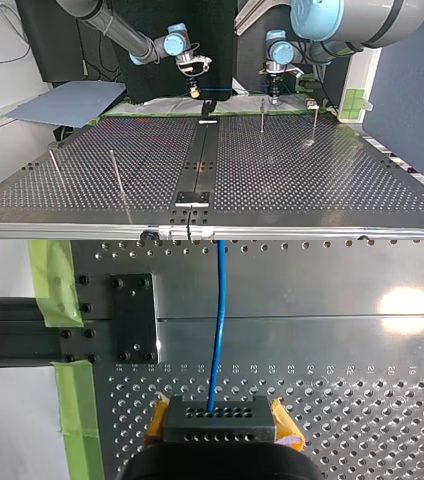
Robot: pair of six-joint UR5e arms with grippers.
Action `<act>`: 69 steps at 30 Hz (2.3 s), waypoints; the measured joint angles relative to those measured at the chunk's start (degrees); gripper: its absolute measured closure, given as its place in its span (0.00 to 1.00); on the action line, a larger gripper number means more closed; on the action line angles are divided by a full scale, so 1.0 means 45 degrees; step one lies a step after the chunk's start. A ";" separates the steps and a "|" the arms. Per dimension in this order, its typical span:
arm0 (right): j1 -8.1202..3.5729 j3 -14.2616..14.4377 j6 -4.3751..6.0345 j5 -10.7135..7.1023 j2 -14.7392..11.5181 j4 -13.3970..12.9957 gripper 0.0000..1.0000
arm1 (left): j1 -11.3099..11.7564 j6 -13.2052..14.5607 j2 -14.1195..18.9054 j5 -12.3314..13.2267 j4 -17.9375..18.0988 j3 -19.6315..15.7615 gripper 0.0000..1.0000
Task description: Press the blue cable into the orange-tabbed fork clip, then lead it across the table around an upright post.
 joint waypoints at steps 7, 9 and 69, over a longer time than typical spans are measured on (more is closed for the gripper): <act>-0.0033 -0.0216 -0.0011 -0.0015 0.0013 0.0054 1.00 | 0.0161 -0.0131 -0.0015 0.0068 0.0000 0.0059 1.00; -0.0065 -0.0251 -0.0014 -0.0016 0.0014 0.0076 1.00 | 0.0208 -0.0209 -0.0018 0.0113 0.0000 0.0064 1.00; -0.0520 -0.0334 -0.0017 -0.0222 0.0236 -0.0059 1.00 | 0.0654 0.0214 -0.0039 0.0363 -0.0376 0.0555 1.00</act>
